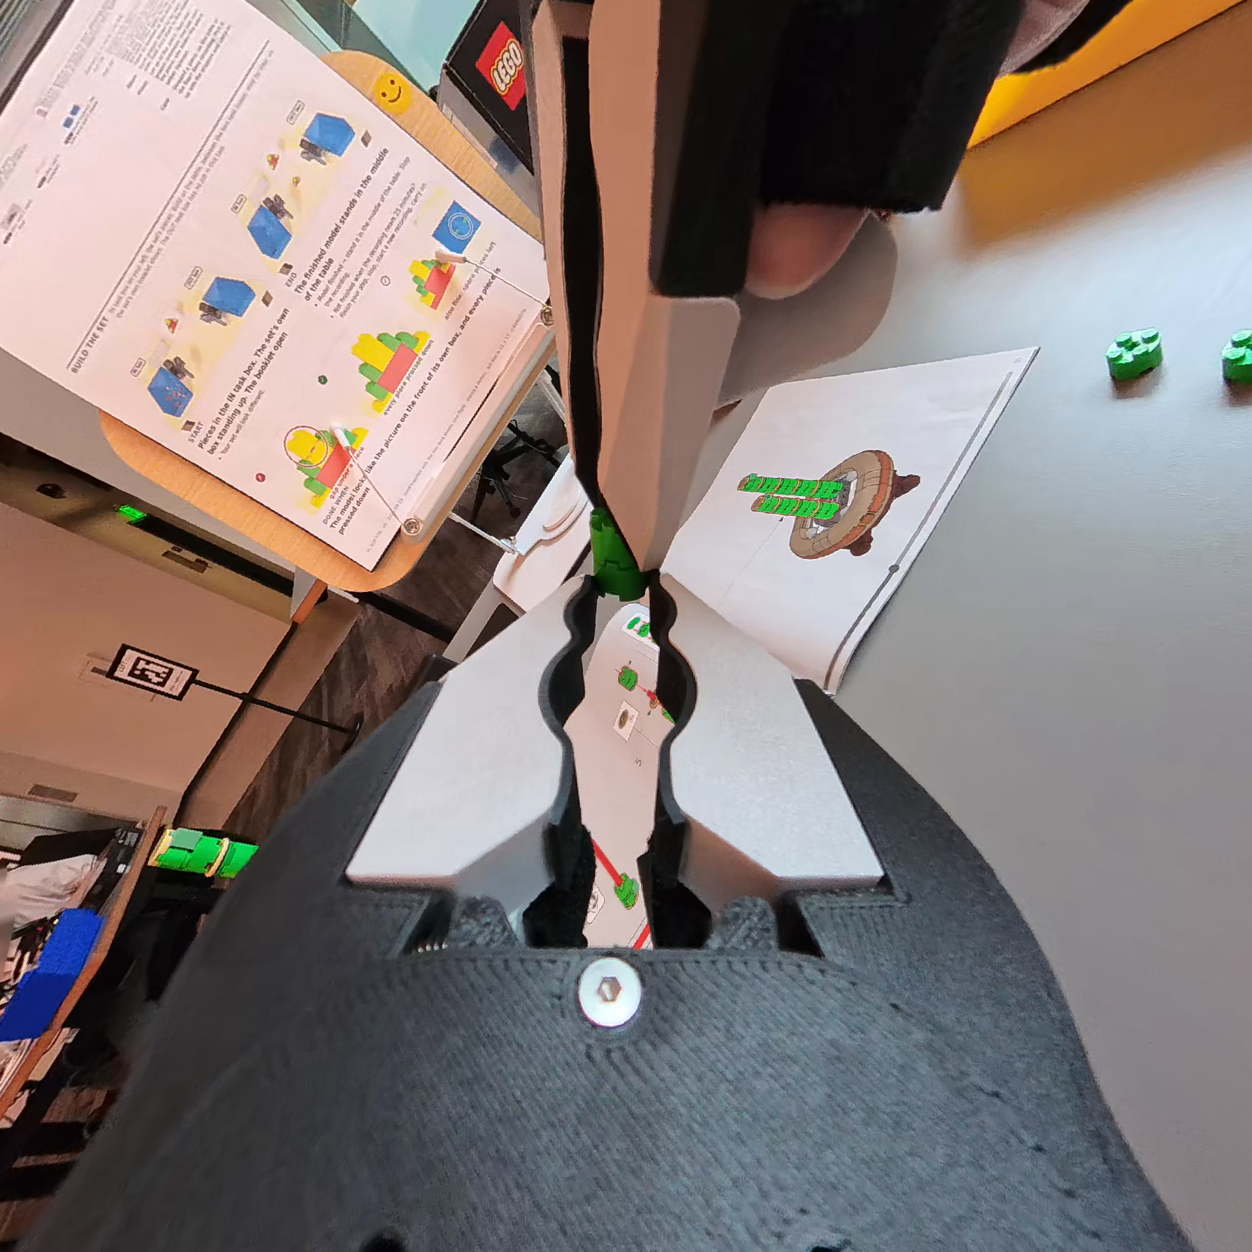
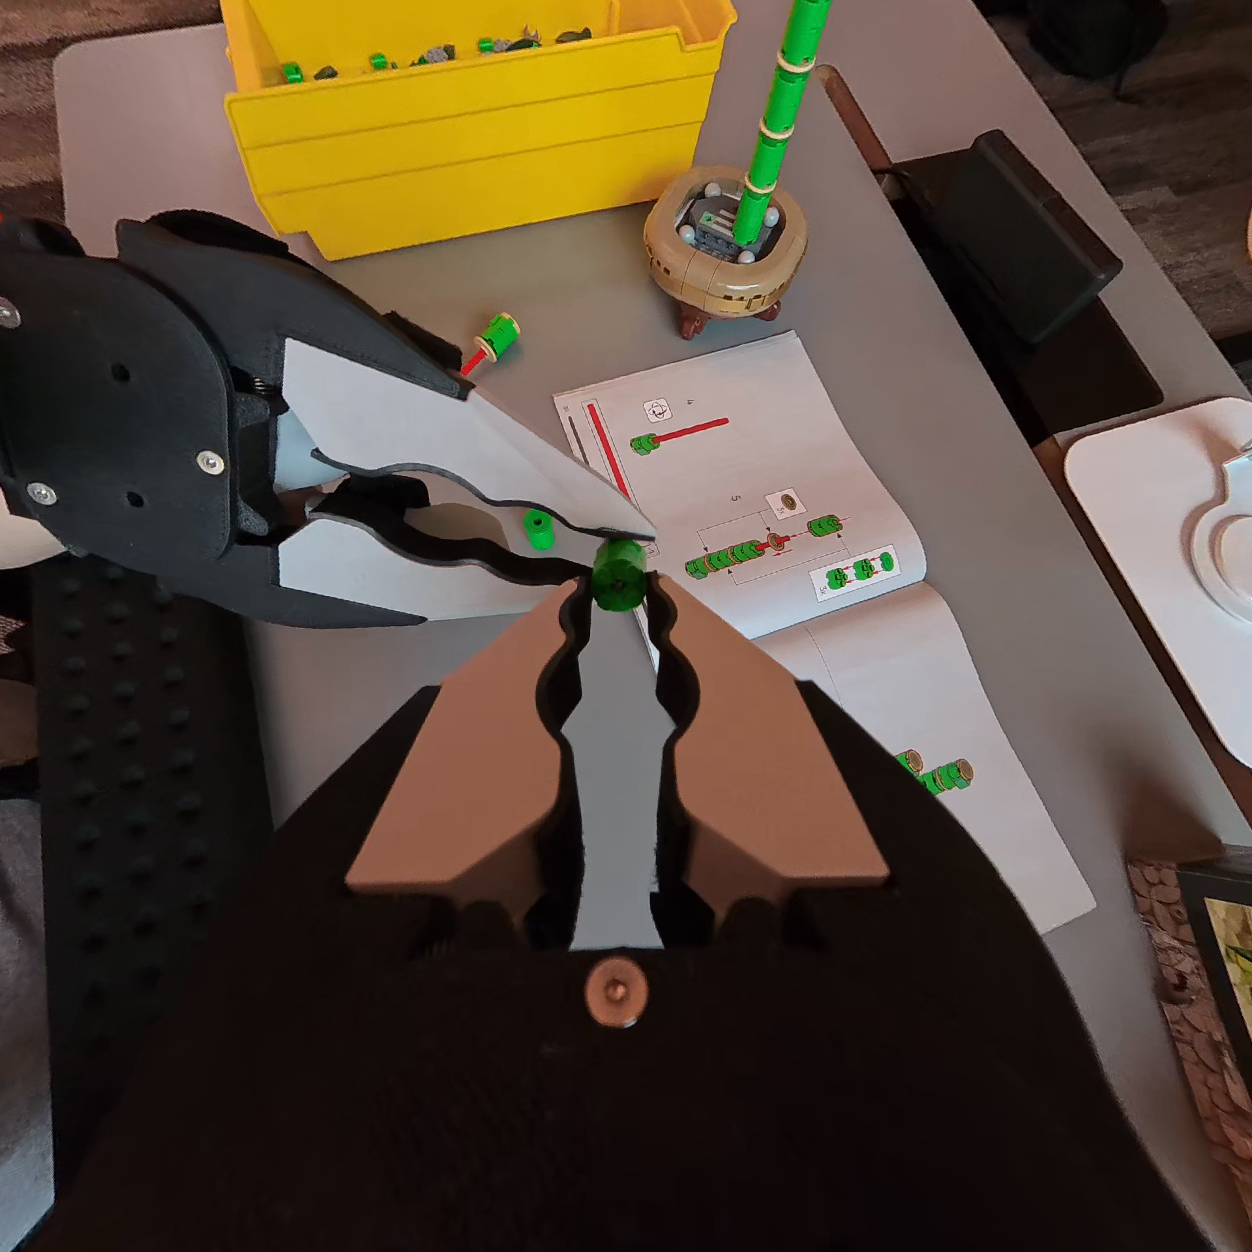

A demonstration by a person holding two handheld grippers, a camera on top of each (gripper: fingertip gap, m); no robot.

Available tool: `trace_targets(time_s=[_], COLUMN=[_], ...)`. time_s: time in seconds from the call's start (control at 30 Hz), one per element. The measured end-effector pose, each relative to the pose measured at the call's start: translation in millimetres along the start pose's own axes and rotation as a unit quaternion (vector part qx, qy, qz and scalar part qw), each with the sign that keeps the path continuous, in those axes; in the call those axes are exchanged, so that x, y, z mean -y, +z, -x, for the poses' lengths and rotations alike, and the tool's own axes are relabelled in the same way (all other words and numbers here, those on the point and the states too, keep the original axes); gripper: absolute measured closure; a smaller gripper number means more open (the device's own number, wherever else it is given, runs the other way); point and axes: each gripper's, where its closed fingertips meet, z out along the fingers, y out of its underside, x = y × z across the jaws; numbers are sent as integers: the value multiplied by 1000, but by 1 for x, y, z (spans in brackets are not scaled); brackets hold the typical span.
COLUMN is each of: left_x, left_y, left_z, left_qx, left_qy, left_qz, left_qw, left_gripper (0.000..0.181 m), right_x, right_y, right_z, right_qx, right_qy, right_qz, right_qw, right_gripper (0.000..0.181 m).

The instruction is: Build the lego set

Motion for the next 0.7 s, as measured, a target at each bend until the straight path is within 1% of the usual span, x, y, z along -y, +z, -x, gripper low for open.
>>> trace_targets(time_s=[0.27, 0.43, 0.53, 0.7], left_x=[3, 3, 2, -1], left_y=[-2, -4, -5, -6], left_z=[4, 7, 11, 18], left_qx=[21, 25, 36, 48], left_qy=[18, 17, 17, 14], left_qz=[-3, -2, 0, 10], left_qw=[1000, 1000, 999, 999], left_gripper=[167, 167, 167, 167], right_x=[4, 8, 13, 17], right_y=[-2, -2, -2, 1], right_z=[2, 5, 5, 3], right_qx=[14, 33, 21, 3], right_qy=[-7, 6, -3, 13], right_qz=[-19, -33, -45, -51], right_qw=[1000, 999, 999, 999], right_gripper=[166, 161, 163, 163])
